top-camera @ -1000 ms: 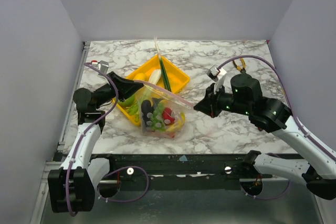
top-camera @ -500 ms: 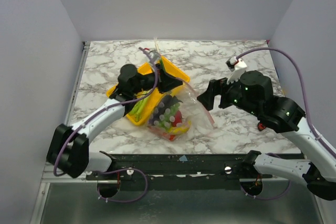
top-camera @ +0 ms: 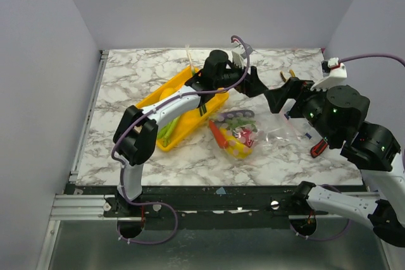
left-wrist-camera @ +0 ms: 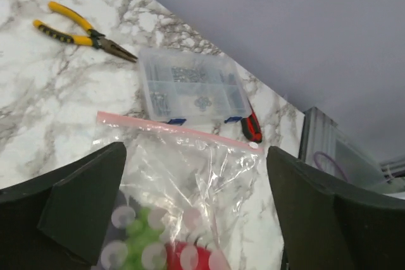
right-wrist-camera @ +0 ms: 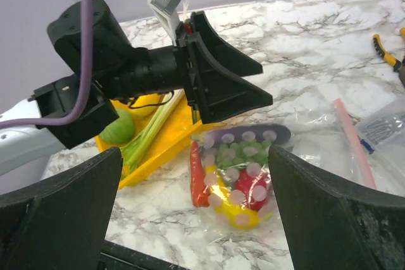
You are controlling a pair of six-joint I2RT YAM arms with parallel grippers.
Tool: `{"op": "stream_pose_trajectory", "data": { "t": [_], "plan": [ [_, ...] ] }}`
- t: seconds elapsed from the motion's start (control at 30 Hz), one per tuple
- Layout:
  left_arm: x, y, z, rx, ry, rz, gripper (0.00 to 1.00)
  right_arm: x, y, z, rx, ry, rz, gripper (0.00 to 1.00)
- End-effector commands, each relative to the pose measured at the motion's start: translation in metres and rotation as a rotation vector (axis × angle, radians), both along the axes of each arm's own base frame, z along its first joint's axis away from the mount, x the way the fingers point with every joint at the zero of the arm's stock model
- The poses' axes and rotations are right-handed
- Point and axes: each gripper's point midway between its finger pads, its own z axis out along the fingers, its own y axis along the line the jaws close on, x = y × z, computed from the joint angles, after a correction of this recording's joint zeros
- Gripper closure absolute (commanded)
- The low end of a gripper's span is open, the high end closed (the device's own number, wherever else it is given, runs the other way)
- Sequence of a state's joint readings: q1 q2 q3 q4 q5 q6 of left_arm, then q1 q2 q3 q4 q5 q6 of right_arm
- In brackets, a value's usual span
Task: Place the food in the zip-top bag and seal the zipper
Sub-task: Place the zipper food storage bag at the center of the board, then reset both arms
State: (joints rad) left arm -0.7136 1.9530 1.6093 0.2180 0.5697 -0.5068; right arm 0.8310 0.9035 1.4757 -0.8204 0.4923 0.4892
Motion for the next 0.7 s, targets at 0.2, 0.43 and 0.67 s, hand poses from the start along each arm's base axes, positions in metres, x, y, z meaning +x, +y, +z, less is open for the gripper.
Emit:
{"op": "stream_pose_trajectory", "data": {
  "t": [0.2,0.43,0.67],
  "plan": [
    [-0.031,0.102,0.118,0.061,-0.284,0.266,0.02,-0.004,-0.038,0.023,0.001,-0.109,-0.122,0.01],
    [-0.105,0.195,0.185,-0.012,-0.468,0.408,0.02,-0.009,-0.053,0.043,0.024,-0.19,-0.145,0.01],
    [-0.149,0.285,0.205,-0.015,-0.626,0.633,0.02,-0.019,-0.065,0.059,0.033,-0.255,-0.141,0.0]
  ]
}}
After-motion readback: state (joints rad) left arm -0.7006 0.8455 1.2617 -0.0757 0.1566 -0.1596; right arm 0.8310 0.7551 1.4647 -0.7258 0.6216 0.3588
